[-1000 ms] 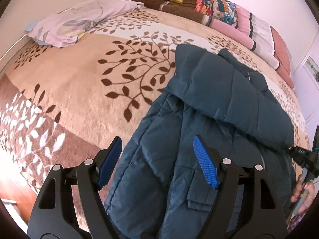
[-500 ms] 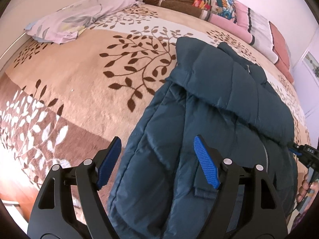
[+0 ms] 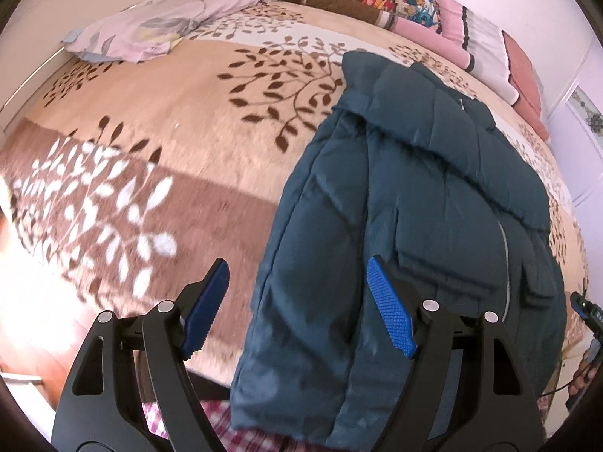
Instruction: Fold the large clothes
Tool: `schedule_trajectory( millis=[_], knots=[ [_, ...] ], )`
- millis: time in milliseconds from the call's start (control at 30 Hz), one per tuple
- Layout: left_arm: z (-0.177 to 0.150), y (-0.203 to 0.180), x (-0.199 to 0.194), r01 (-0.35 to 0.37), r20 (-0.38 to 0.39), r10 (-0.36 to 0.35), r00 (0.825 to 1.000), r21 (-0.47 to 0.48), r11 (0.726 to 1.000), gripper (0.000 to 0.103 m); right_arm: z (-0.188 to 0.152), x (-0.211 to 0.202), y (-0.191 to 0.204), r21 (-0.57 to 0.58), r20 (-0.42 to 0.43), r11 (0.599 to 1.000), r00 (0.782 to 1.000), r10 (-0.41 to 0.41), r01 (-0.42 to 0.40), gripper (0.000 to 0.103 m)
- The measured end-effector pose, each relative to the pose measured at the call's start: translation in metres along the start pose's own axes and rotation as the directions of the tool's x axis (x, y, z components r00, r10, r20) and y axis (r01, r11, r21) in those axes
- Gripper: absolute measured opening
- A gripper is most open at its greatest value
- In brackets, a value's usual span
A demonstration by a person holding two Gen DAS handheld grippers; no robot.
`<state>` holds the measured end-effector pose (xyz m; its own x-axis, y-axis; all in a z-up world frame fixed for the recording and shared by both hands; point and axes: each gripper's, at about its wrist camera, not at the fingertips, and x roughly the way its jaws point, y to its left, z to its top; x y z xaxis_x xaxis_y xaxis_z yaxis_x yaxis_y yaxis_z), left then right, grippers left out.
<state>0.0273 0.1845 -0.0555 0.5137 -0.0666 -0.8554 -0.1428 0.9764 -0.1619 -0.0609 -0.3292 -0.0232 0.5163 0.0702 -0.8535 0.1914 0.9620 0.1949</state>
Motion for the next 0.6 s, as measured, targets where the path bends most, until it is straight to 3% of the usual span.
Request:
schedule_trajectory(
  millis=[367, 600],
  knots=[
    [-0.046, -0.006, -0.013, -0.080, -0.011, 0.080, 0.997, 0.016, 0.997, 0.079, -0.047, -0.017, -0.010, 0.001, -0.046, 1.000, 0.999, -0.007, 0.007, 0.068],
    [-0.068, -0.014, -0.017, -0.110, -0.014, 0.111, 0.994, 0.056, 0.992, 0.083, -0.068, -0.029, -0.010, -0.022, -0.027, 1.000, 1.000, -0.006, 0.005, 0.069]
  ],
)
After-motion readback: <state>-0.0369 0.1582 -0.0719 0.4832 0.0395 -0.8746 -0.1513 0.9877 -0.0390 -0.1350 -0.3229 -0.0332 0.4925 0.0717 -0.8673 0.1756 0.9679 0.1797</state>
